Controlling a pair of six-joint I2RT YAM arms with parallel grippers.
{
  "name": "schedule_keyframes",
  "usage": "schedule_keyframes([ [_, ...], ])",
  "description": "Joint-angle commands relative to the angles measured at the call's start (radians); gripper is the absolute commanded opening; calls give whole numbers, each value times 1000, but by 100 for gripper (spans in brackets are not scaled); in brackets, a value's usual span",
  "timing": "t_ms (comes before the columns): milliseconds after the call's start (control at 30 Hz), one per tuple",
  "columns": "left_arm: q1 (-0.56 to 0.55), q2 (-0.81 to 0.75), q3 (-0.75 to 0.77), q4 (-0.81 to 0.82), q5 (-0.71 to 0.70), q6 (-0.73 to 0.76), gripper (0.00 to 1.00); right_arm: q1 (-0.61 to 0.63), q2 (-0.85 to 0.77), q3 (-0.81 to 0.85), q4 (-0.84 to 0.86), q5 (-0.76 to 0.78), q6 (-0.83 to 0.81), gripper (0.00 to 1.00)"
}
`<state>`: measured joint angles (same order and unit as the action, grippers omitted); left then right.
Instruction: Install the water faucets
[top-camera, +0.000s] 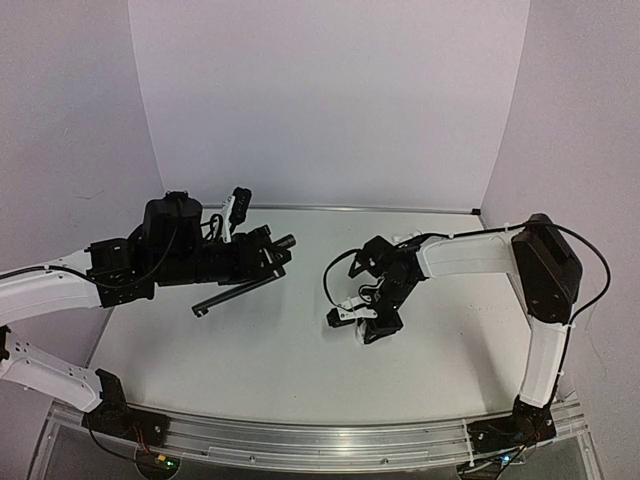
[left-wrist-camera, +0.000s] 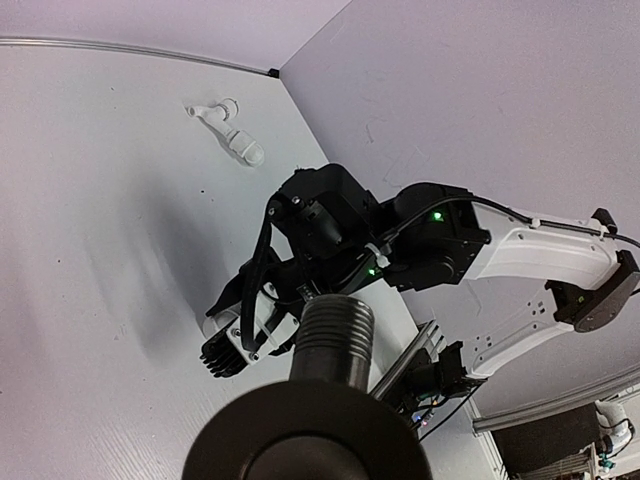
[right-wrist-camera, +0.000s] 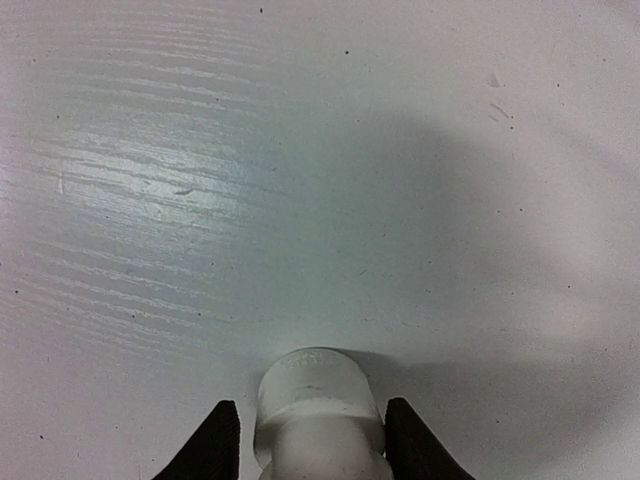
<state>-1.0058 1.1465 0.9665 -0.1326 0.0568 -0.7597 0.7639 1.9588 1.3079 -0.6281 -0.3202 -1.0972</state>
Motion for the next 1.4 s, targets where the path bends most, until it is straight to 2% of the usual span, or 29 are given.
schedule_keyframes([
  [0,6,-16,54,66,-10,7,0,2,15,-11,12,-7,7,48],
  [33,6,-15,55,65,-10,7,0,2,15,-11,13,-6,6,47],
  [233,6,-8,57,62,-8,10,0,2,-11,-1,14,-6,21,22],
  [467,6,6,53,99,73,24,0,2,-199,69,-17,7,59,1],
  [600,6,13,57,148,186,52,0,0,-336,149,-59,8,32,0],
  [733,6,12,75,198,295,83,0,0,-388,328,-164,-13,28,0],
  [900,7,15,116,214,432,120,0,2,-521,362,-137,-115,-32,0],
  [1000,7,11,122,260,527,112,0,14,-633,288,-52,-167,-100,0],
  [1200,7,37,141,344,687,55,0,74,-879,-14,248,-255,-331,0],
  [1367,6,69,150,394,769,20,0,118,-934,-87,397,-280,-400,0],
])
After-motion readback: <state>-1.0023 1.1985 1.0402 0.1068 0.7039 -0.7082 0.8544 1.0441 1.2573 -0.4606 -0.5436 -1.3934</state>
